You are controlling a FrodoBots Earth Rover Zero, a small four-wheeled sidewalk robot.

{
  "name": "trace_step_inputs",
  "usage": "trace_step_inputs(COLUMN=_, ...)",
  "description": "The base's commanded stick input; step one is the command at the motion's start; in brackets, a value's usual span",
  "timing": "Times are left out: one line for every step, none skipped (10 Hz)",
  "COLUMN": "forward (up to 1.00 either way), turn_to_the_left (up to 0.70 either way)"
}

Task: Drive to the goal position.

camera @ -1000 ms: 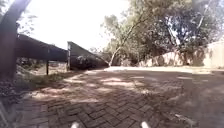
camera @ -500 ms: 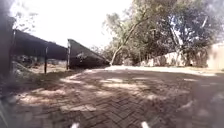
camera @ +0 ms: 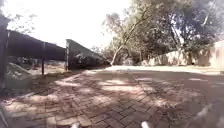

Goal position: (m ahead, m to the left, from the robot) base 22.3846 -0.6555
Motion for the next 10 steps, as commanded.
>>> trace_step_inputs(forward=0.69, turn_to_the_left=0.0)
trace_step_inputs(forward=0.69, turn_to_the_left=0.0)
trace_step_inputs(forward=0.69, turn_to_the_left=0.0)
trace_step_inputs(forward=0.69, turn_to_the_left=0.0)
trace_step_inputs(forward=0.69, turn_to_the_left=0.0)
trace_step_inputs(forward=0.69, turn_to_the_left=0.0)
trace_step_inputs(forward=0.69, turn_to_the_left=0.0)
trace_step_inputs(forward=0.69, turn_to_the_left=0.0)
trace_step_inputs(forward=0.69, turn_to_the_left=0.0)
trace_step_inputs(forward=0.69, turn_to_the_left=0.0)
